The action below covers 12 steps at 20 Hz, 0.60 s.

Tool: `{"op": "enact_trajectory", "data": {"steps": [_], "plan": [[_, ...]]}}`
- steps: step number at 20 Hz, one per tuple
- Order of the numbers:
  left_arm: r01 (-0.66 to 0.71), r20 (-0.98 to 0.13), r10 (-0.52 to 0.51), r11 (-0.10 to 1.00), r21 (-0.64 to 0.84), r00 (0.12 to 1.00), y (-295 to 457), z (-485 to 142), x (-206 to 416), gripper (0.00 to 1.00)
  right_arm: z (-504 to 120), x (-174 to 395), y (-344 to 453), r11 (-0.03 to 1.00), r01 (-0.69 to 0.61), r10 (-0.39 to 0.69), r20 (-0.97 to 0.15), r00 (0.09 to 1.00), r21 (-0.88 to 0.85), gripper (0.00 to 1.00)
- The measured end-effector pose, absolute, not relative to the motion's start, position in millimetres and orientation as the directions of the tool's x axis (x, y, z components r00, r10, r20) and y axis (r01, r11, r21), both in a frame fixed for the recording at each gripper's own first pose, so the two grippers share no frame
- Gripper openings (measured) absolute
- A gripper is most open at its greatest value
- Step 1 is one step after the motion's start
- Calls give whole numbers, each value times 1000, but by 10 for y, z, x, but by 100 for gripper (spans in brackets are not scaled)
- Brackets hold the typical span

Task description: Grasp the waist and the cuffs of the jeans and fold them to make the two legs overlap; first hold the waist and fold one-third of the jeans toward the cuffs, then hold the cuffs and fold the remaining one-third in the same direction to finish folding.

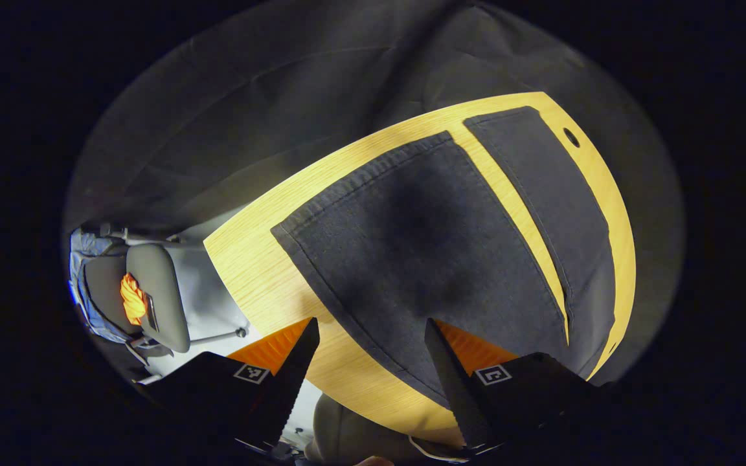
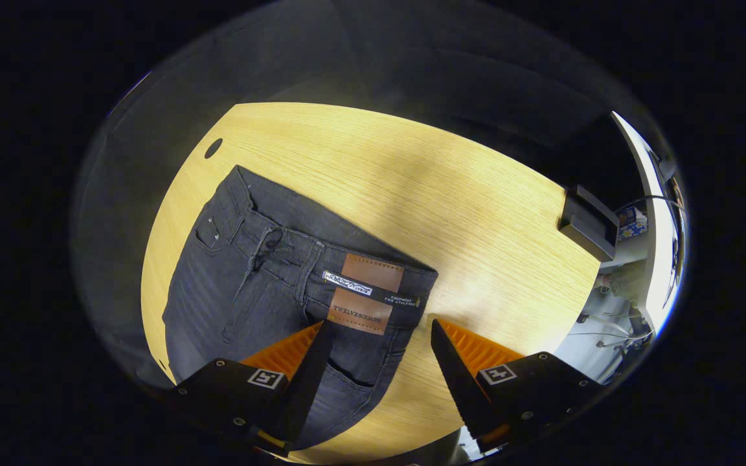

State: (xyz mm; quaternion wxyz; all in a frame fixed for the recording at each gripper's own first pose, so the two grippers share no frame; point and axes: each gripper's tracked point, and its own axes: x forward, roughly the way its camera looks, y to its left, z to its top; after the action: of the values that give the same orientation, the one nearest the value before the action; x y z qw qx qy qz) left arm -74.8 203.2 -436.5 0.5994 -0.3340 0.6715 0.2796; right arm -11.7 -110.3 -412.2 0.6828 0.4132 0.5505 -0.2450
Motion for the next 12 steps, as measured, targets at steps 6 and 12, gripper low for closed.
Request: {"op": "enact_trajectory", "data": {"steps": [6, 12], "plan": [[-852, -986, -126, 523, 23, -104, 2399, -4610, -797, 99, -4201, -103, -1049, 570, 784, 117, -969, 219, 246, 90], [-855, -983, -102, 512, 81, -155, 2504, -4702, -814, 97, -4254, -152, -1064, 639, 758, 40, -990, 137, 131, 81]]}}
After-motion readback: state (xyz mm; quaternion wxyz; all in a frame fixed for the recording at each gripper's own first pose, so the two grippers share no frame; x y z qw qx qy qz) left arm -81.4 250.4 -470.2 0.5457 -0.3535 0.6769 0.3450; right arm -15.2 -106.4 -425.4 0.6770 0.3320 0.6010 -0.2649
